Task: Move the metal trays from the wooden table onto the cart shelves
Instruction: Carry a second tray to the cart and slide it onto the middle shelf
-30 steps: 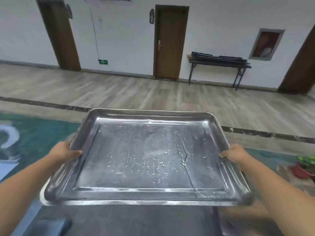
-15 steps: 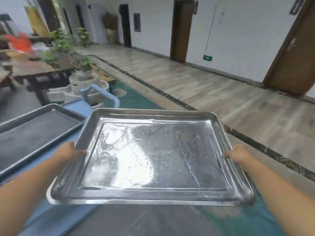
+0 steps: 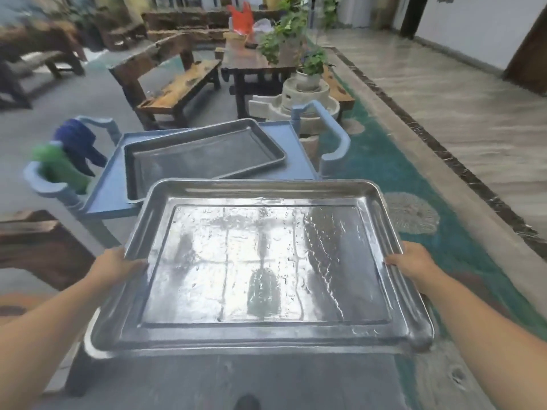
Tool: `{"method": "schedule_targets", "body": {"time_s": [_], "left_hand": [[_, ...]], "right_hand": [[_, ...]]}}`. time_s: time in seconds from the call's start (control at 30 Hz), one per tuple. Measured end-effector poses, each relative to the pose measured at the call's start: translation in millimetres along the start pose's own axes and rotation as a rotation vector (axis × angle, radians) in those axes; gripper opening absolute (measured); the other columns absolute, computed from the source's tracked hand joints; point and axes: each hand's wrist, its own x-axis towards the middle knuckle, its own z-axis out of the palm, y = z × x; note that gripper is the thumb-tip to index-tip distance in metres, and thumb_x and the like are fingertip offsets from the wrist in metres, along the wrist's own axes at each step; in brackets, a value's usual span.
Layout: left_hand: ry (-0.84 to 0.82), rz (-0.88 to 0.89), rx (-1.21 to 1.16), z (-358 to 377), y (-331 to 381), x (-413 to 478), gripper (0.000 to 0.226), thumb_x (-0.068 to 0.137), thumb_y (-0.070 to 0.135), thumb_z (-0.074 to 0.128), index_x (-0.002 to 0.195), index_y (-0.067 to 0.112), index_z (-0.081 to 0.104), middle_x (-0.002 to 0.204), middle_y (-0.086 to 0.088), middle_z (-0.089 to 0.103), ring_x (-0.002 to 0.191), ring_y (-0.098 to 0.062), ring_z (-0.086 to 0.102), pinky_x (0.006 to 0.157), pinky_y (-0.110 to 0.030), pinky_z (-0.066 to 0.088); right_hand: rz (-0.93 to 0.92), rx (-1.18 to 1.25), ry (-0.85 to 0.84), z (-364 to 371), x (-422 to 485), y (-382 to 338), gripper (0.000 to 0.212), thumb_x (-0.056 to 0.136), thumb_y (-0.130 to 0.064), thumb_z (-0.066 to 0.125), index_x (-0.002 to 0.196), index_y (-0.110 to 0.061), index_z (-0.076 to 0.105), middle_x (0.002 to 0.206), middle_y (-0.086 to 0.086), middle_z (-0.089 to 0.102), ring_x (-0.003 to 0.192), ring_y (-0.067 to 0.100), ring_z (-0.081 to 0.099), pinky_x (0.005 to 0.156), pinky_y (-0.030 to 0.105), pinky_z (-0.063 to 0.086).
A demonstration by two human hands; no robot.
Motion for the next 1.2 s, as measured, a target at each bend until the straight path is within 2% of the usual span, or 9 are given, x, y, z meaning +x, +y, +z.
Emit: {"method": "schedule_targets", "body": {"time_s": [0.2,0.4,0.5,0.63,0.77,0.87,0.97,1.07,1.2], "left_hand": [[0.064,-0.094,-0.046,-15,-79,7,0.014,0.075,0.021,0.082,0.075,0.021,0.068,0.068,-0.006,0.07,0.062,-0.022,0.066,0.054,-0.03,0.049],[0.084,-0.151,-0.128,12,-148,26,0.024,0.07,0.024,0.084,0.064,0.021,0.062,0.047,0.008,0.06,0.048,-0.008,0.057,0.039,-0.019,0.043],[0.048,-0.236,-0.133,28,-174,38,0.027,0.068,0.034,0.081,0.064,0.018,0.06,0.047,0.001,0.06,0.052,-0.022,0.06,0.048,-0.028,0.05],[0.031,-0.291,-0.059,46,-195,59,0.034,0.074,0.031,0.081,0.056,0.018,0.055,0.045,0.005,0.054,0.046,-0.016,0.054,0.046,-0.027,0.041],[-0.09,-0.318,-0.029,60,-204,82,0.021,0.079,0.033,0.072,0.084,0.017,0.06,0.077,-0.005,0.067,0.07,-0.027,0.063,0.064,-0.037,0.052],[-0.123,-0.325,-0.017,66,-211,104,0.019,0.074,0.034,0.07,0.08,0.019,0.061,0.074,-0.007,0.067,0.067,-0.027,0.064,0.059,-0.035,0.049],[-0.156,-0.355,-0.018,68,-217,129,0.013,0.078,0.02,0.073,0.078,0.018,0.06,0.075,-0.013,0.068,0.065,-0.029,0.065,0.056,-0.035,0.05],[-0.177,-0.386,0.004,68,-220,153,0.014,0.076,0.016,0.074,0.079,0.019,0.061,0.076,-0.012,0.068,0.067,-0.03,0.066,0.058,-0.037,0.054],[-0.201,-0.406,0.015,76,-222,188,0.013,0.08,0.017,0.073,0.083,0.016,0.061,0.078,-0.012,0.068,0.069,-0.029,0.066,0.057,-0.034,0.05]], "right_hand": [[-0.063,-0.066,-0.097,69,14,-51,0.019,0.075,-0.004,0.074,0.069,-0.019,0.064,0.068,0.003,0.066,0.062,0.02,0.059,0.052,0.024,0.039],[-0.052,-0.125,-0.13,131,17,-59,0.006,0.079,-0.003,0.069,0.082,-0.006,0.065,0.075,0.012,0.064,0.07,0.029,0.058,0.062,0.031,0.043],[-0.028,-0.153,-0.133,158,19,-50,0.007,0.08,-0.005,0.068,0.086,-0.007,0.066,0.077,0.013,0.065,0.068,0.028,0.057,0.065,0.033,0.044],[0.042,-0.187,-0.15,187,27,-33,0.011,0.079,-0.006,0.07,0.09,-0.008,0.068,0.078,0.012,0.067,0.07,0.028,0.059,0.066,0.033,0.045],[0.109,-0.228,-0.157,212,37,-22,0.014,0.08,-0.009,0.068,0.093,-0.011,0.063,0.069,0.008,0.065,0.056,0.025,0.055,0.053,0.027,0.043],[0.153,-0.24,-0.158,230,49,-22,0.013,0.08,-0.01,0.071,0.091,-0.007,0.064,0.067,0.011,0.062,0.057,0.024,0.053,0.055,0.031,0.046],[0.18,-0.231,-0.16,249,61,-29,0.013,0.079,-0.006,0.071,0.088,0.0,0.064,0.074,0.019,0.064,0.063,0.026,0.056,0.062,0.039,0.051],[0.177,-0.24,-0.178,266,75,-38,0.009,0.079,-0.006,0.072,0.078,-0.009,0.064,0.077,0.019,0.067,0.06,0.026,0.057,0.058,0.034,0.048],[0.173,-0.236,-0.203,290,110,-42,0.006,0.081,-0.007,0.072,0.085,-0.004,0.068,0.084,0.028,0.069,0.07,0.033,0.064,0.072,0.049,0.056]]}}
